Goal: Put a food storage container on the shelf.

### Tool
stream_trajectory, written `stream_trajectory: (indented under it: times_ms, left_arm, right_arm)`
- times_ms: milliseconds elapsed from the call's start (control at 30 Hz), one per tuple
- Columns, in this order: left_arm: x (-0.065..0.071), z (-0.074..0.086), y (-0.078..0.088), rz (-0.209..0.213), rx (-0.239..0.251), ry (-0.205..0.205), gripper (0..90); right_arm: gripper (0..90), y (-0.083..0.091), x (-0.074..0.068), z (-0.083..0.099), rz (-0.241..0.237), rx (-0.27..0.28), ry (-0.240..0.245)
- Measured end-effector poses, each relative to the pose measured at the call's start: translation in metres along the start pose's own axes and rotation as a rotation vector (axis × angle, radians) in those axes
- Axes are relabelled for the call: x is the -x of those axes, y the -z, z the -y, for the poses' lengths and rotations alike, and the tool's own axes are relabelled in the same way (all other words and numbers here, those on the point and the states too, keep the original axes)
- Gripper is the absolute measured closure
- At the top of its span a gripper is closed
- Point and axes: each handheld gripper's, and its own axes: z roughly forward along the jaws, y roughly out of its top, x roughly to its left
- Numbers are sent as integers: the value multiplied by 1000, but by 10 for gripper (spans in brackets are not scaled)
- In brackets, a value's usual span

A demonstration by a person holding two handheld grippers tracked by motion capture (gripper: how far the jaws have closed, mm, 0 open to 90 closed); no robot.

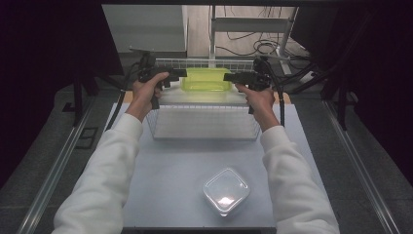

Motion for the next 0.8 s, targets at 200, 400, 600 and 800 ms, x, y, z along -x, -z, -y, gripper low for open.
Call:
stream_trajectory:
  times_ms: [200,400,600,800]
  left_arm:
    - [8,2,9,-18,14,-68,336]
    - [20,7,23,-24,-1,-122,310]
    - [33,19,41,-56,0,-211,301]
    - [44,44,61,-59,16,-282,300]
  right_arm:
    - [388,12,-7,-1,46,57,79]
    - [381,26,-9,-1,15,48,122]
    - [350,51,-13,0,-12,27,216]
    - [346,74,-12,10,-15,13,252]
